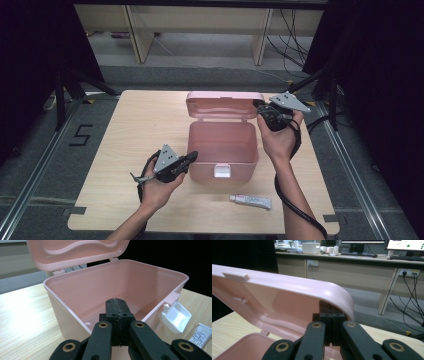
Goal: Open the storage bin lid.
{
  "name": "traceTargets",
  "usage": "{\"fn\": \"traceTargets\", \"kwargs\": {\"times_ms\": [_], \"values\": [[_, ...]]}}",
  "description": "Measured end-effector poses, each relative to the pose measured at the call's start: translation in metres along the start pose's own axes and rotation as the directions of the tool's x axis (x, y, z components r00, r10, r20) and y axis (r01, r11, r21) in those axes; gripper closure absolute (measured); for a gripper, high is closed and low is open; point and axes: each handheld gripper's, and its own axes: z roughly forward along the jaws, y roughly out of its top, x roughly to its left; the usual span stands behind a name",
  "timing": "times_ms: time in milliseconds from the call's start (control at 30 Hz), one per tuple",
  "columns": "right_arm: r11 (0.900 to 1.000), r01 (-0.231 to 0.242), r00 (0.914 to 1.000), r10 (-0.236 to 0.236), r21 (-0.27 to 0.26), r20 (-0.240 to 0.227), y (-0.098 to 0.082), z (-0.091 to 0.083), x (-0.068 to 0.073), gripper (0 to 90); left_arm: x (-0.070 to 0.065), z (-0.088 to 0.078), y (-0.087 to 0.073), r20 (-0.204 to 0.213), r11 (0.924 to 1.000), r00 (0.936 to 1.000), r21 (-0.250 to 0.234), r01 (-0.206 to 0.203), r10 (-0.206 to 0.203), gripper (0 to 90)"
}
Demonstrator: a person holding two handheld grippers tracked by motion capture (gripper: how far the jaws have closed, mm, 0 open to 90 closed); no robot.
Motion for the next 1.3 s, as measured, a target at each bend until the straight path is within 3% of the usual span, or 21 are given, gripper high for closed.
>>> {"fn": "traceTargets", "kwargs": {"times_ms": [133,167,733,1300], "values": [[1.0,-0.02,0.9998,0.02,0.013,0.009,0.002,0.004,0.0,90.0,0.0,0.0,0.0,0.0,1.0,1.0,-0.001,0.0,0.0,89.7],[1.0,0.001,1.0,-0.001,0.002,0.007,0.003,0.007,-0.002,90.0,0.0,0.0,0.0,0.0,1.0,1.0,-0.001,0.002,-0.002,89.6],[0.999,-0.034,0.9981,0.033,0.016,0.052,0.01,0.029,-0.008,90.0,0.0,0.0,0.0,0.002,1.0,1.0,-0.005,0.003,-0.003,89.6],[0.998,-0.038,0.9952,0.033,0.054,0.092,0.01,0.059,-0.018,90.0,0.002,0.0,-0.001,0.004,1.0,1.0,-0.003,-0.001,0.001,89.6]]}}
